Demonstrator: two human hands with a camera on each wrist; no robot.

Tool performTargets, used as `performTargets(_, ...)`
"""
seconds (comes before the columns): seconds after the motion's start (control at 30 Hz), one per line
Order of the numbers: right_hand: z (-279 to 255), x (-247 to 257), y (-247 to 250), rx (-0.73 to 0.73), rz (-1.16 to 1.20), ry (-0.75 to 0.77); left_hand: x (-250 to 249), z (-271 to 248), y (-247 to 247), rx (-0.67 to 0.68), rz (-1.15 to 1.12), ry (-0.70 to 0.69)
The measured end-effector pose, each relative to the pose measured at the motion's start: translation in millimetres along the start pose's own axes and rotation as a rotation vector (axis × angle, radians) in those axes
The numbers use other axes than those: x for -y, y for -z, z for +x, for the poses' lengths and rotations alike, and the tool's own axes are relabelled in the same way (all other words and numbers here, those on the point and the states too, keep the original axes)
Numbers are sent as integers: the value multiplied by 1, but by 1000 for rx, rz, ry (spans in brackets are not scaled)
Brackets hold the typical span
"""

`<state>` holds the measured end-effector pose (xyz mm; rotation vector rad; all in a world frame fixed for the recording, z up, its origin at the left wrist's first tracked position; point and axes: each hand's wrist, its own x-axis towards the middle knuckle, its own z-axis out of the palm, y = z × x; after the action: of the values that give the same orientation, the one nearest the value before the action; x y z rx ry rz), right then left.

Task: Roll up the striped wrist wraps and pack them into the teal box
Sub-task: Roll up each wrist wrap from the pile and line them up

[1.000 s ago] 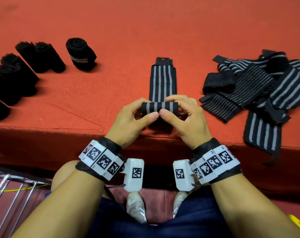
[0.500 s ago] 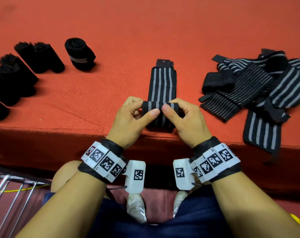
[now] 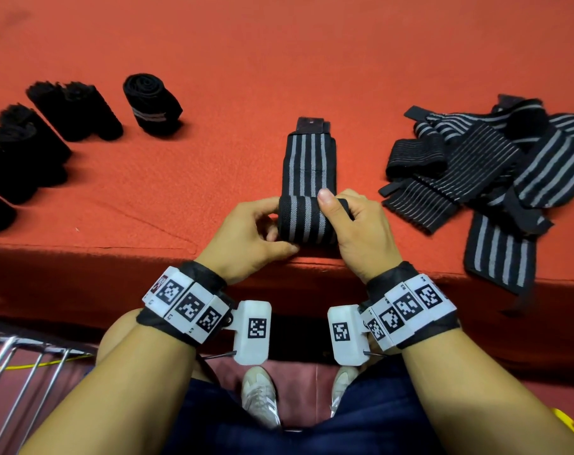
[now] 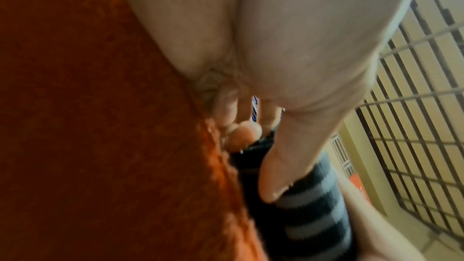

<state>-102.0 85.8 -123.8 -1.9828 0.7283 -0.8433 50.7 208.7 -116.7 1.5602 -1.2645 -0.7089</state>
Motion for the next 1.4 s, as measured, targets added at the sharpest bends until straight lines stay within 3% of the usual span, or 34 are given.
performTargets(0.17,0,1,1,-38,105,-14,-6,3,4,-62,-312,162)
performTargets(0.3,1,1,3,-39,154,-13,-9,3,0,-90,-158,120)
performTargets(0.43,2,1,4,-26,222,-20,-13,2,2,-70,-246,139)
performTargets(0.57,2,-1,4,-12,243,-8,-9,3,4,-7,-137,131)
performTargets(0.83,0,-3,4,-8,324,-14,-5,6,-1,-33,-150,135)
performTargets(1.2,4,-8,3,-34,511,-114,-2,4,7,117,-125,-12)
performTargets(1.4,6,-11,2,-54,539,-123,0,5,4,42,-61,9)
